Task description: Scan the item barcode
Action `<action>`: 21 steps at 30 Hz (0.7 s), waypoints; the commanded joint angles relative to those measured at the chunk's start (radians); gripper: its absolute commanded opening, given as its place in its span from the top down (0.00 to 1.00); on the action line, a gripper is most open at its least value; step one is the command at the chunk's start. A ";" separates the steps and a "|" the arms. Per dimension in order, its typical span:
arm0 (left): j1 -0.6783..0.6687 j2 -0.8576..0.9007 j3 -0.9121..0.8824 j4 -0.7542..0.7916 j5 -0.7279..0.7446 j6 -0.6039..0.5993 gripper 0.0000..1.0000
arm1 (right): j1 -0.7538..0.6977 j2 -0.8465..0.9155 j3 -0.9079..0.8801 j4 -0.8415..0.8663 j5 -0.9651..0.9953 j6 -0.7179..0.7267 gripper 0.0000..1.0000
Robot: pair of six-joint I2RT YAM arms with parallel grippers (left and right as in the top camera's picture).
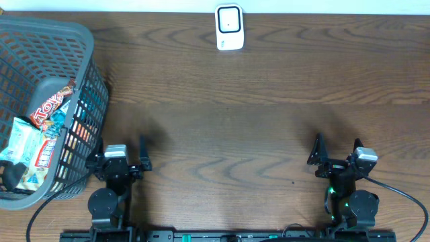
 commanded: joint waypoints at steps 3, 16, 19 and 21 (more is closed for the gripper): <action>0.002 -0.007 -0.016 -0.006 0.321 -0.568 0.02 | 0.006 -0.004 -0.001 -0.004 -0.005 0.010 0.01; 0.001 -0.006 -0.012 0.208 0.655 -0.763 0.02 | 0.006 -0.004 -0.001 -0.004 -0.005 0.010 0.01; 0.001 -0.006 0.020 0.319 0.697 -0.870 0.02 | 0.006 -0.004 -0.001 -0.004 -0.005 0.010 0.01; 0.001 -0.006 0.055 0.367 0.697 -0.919 0.02 | 0.006 -0.004 -0.001 -0.004 -0.005 0.010 0.01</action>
